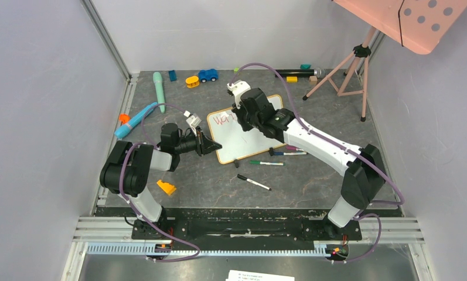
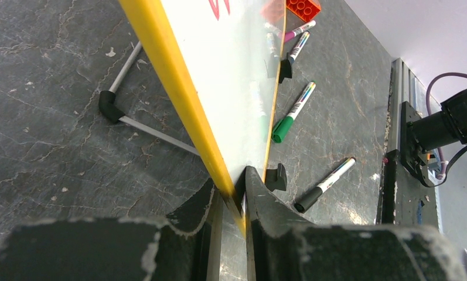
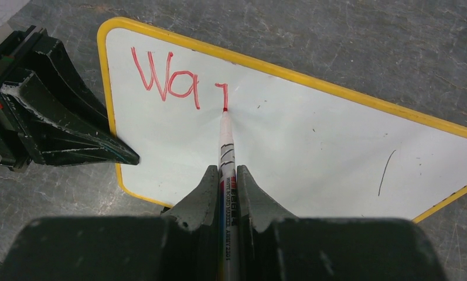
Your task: Write a sentence on the whiteboard
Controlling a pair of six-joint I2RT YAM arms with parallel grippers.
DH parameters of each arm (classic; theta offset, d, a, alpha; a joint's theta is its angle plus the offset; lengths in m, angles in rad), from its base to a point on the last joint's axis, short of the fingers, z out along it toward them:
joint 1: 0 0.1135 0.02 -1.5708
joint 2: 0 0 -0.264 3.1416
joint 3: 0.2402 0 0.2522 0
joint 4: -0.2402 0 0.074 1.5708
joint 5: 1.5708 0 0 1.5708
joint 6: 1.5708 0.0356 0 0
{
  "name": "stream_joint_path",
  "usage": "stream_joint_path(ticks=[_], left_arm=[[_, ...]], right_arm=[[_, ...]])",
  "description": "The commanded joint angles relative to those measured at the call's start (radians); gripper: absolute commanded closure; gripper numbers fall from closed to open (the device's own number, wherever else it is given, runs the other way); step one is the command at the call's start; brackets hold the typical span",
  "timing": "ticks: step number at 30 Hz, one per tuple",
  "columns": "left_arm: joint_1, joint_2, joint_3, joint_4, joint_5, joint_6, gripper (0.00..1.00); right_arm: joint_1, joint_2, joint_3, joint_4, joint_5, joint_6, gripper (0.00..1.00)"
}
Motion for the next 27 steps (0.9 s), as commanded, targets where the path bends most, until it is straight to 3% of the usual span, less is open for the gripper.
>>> stream_joint_path(ticks=[1, 27], left_arm=[[0.006, 0.003, 0.013, 0.014, -0.058, 0.052, 0.91], [0.006, 0.002, 0.012, 0.014, -0.06, 0.052, 0.91]], right_arm=[[-0.015, 0.033, 0.062, 0.032, 0.034, -0.022, 1.0], [-0.038, 0.038, 0.086, 0.034, 0.056, -0.03, 1.0]])
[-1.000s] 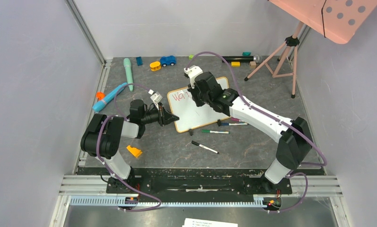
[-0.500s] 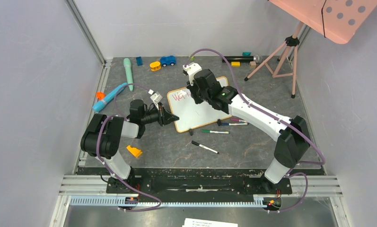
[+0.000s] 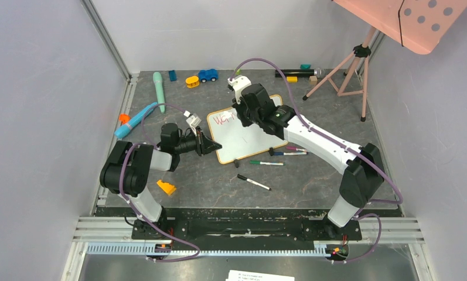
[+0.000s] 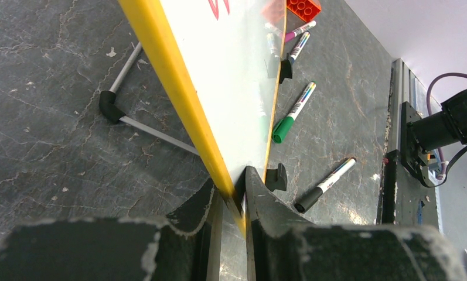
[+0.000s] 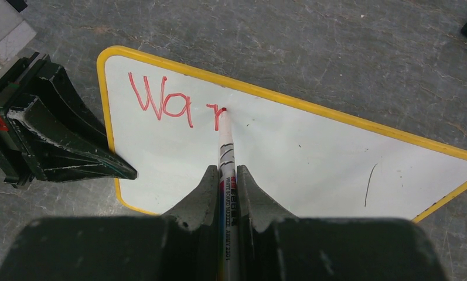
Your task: Write a sentence on the whiteboard
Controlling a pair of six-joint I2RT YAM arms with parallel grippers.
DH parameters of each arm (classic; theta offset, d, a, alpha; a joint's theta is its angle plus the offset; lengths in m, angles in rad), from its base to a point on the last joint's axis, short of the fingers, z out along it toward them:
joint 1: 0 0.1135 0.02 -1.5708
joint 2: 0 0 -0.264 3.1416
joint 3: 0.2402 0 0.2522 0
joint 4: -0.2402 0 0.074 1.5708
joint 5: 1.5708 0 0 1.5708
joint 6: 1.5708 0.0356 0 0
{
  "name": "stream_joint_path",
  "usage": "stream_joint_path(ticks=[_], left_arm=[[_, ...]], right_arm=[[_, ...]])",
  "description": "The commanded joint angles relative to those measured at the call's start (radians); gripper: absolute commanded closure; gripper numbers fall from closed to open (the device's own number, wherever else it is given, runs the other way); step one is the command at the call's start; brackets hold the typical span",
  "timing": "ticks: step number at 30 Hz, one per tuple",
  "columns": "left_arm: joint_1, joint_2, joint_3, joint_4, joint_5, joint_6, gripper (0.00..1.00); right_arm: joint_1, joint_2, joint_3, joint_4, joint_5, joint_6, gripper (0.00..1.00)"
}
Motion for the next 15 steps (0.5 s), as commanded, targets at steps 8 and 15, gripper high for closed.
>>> stream_joint_path(ticks=[8, 15], left_arm=[[0.005, 0.002, 0.011, 0.014, -0.059, 0.052, 0.91], [0.005, 0.002, 0.014, 0.011, -0.065, 0.051, 0.91]], right_arm=[[-0.026, 0.006, 0.029, 0.035, 0.044, -0.02, 1.0], [-0.042, -0.09, -0.03, 0.058, -0.042, -0.017, 1.0]])
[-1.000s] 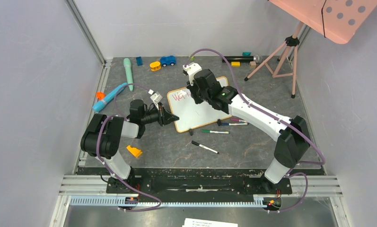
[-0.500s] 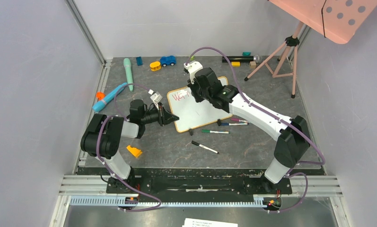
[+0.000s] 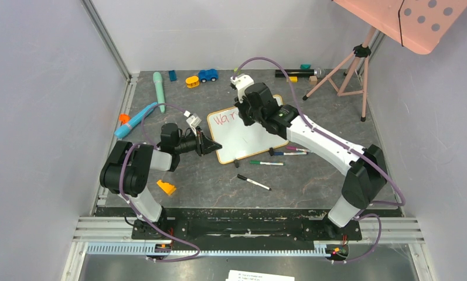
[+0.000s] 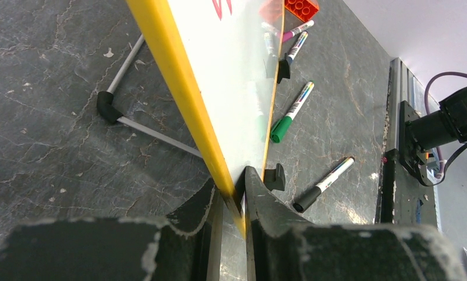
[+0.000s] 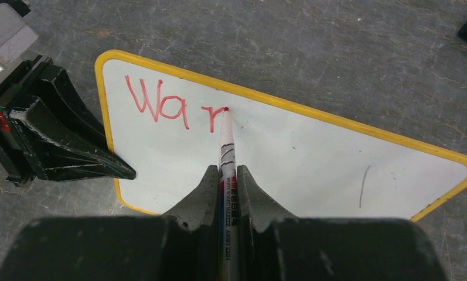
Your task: Write a sentence on the whiteboard
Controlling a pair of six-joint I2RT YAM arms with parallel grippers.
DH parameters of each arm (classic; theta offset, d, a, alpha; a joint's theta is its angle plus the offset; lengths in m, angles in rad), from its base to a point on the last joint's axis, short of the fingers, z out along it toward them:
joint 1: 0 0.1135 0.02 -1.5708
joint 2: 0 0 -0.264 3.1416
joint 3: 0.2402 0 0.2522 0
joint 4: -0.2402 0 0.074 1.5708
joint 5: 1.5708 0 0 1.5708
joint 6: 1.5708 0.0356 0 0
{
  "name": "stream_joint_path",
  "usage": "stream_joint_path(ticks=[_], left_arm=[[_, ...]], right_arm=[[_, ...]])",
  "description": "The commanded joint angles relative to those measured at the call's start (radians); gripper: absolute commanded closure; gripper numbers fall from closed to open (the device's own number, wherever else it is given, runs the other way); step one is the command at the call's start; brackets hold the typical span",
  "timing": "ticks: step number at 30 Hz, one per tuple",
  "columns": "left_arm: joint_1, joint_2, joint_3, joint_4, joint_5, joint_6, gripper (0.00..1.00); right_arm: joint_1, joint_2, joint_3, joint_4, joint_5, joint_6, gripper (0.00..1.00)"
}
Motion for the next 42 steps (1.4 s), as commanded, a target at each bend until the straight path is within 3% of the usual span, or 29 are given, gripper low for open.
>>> stream_joint_path(ticks=[1, 7, 22, 42], left_arm=[[0.005, 0.002, 0.013, 0.01, -0.068, 0.054, 0.91], [0.005, -0.005, 0.009, 0.01, -0.071, 0.06, 0.91], [0.005, 0.002, 0.013, 0.012, -0.063, 0.053, 0.91], [0.005, 0.008, 0.021, 0.004, -0.054, 0.054, 0.92]], right_arm=[[-0.038, -0.099, -0.048, 0.071, -0.05, -0.016, 1.0], [-0.055, -0.161, -0.135, 0.101, -0.094, -0.002, 1.0], [-0.06, -0.214, -0.22, 0.121, -0.037, 0.007, 1.0], [-0.06, -0.179, -0.197, 0.148, -0.073, -0.001, 1.0]])
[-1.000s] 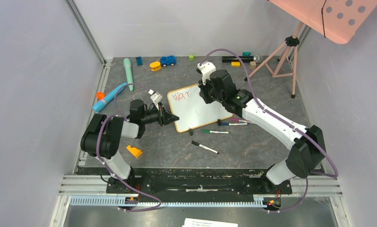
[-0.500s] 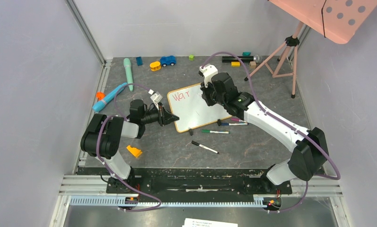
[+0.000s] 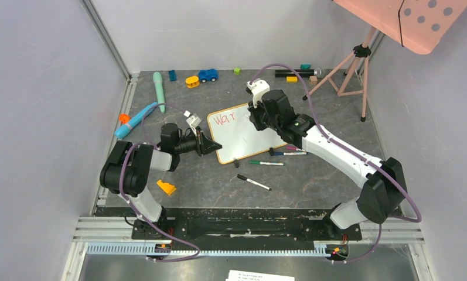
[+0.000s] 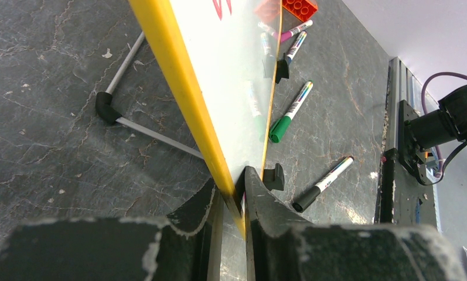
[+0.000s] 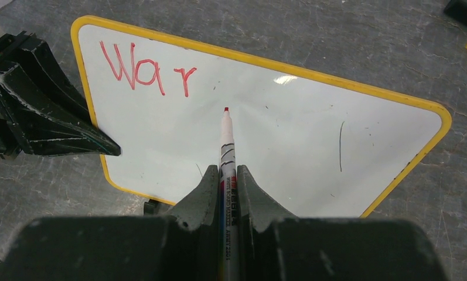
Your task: Write a sentence on the whiteboard
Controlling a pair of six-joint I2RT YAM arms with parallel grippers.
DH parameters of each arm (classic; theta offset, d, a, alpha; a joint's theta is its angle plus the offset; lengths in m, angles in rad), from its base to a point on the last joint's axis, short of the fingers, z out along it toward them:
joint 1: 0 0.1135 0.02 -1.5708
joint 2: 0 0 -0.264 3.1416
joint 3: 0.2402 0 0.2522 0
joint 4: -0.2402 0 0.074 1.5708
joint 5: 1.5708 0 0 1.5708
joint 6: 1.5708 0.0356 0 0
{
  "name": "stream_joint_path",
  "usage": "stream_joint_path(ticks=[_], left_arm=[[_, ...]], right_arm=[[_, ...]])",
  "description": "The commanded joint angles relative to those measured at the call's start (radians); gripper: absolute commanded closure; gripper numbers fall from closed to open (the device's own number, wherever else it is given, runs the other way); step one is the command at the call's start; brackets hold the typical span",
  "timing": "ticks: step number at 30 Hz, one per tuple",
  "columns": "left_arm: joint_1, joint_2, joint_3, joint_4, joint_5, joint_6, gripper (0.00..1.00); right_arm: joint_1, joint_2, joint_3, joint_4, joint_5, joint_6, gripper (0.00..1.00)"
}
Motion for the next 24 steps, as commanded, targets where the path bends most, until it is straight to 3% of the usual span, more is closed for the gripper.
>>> stream_joint_path(ticks=[1, 24], left_arm=[[0.005, 0.008, 0.021, 0.001, -0.063, 0.054, 0.92], [0.005, 0.007, 0.02, 0.003, -0.063, 0.056, 0.92]], right_arm=[[0.0, 0.01, 0.038, 0.051, -0.042, -0.01, 1.0], [0.0, 0.1, 0.136, 0.049, -0.06, 0.011, 1.0]])
